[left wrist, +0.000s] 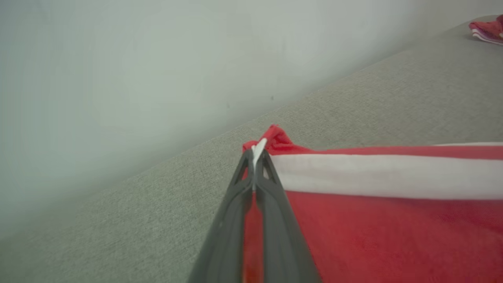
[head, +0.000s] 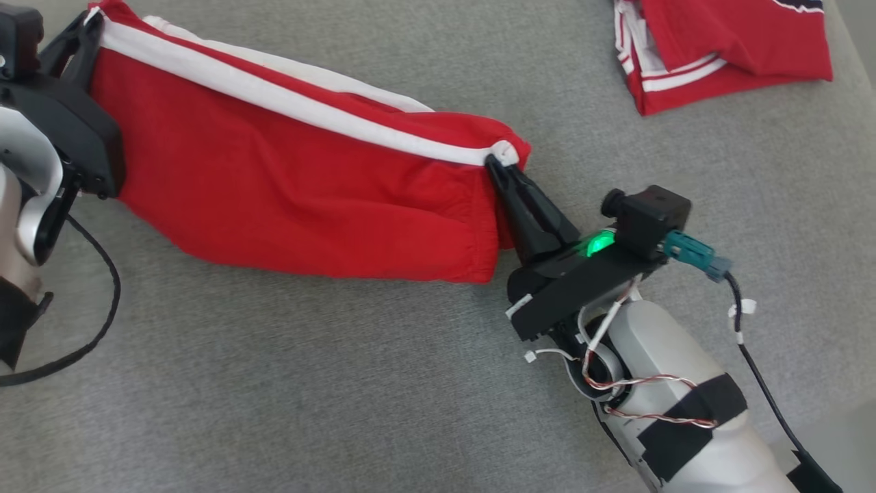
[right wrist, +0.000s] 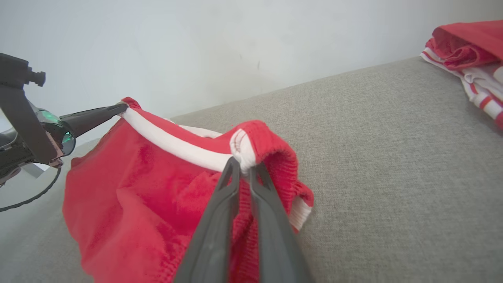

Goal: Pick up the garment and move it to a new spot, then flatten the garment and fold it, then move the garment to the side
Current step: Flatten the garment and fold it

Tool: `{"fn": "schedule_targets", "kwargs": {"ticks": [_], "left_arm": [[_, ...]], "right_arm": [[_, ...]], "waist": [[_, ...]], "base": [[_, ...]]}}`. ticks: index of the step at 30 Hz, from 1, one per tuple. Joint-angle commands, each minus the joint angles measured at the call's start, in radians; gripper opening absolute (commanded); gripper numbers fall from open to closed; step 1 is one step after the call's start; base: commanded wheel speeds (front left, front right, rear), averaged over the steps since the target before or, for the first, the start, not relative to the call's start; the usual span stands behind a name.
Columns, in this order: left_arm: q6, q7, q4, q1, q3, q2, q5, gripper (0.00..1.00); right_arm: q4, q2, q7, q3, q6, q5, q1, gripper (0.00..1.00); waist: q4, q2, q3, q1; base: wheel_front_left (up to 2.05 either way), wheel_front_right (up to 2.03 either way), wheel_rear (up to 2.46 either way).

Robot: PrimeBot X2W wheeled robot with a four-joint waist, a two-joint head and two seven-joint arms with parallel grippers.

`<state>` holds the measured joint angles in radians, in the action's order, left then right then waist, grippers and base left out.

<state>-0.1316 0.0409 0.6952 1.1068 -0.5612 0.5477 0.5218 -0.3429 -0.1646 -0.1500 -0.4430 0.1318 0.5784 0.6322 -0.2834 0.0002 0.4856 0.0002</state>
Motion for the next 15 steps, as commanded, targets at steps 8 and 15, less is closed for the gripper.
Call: {"fn": "schedule_targets", "kwargs": {"ticks": [8,15], "left_arm": [[0.002,-0.113,0.101,0.034,-0.074,-0.030,0.041,1.00],[0.002,-0.220,0.142,0.005,-0.117,-0.040,0.125,1.00]], "right_arm": [[-0.031,0.003,-0.030,-0.011,-0.003,-0.038,0.007,1.00],[0.035,-0.030,-0.046,0.022,-0.003,-0.056,-0.079,1.00]], "waist": [[-0.010,-0.0002,-0.013,-0.0002],[0.016,-0.0002,-0.091,-0.0002]], "base": [[0.00,0.00,0.00],[0.00,0.00,0.00]]}}
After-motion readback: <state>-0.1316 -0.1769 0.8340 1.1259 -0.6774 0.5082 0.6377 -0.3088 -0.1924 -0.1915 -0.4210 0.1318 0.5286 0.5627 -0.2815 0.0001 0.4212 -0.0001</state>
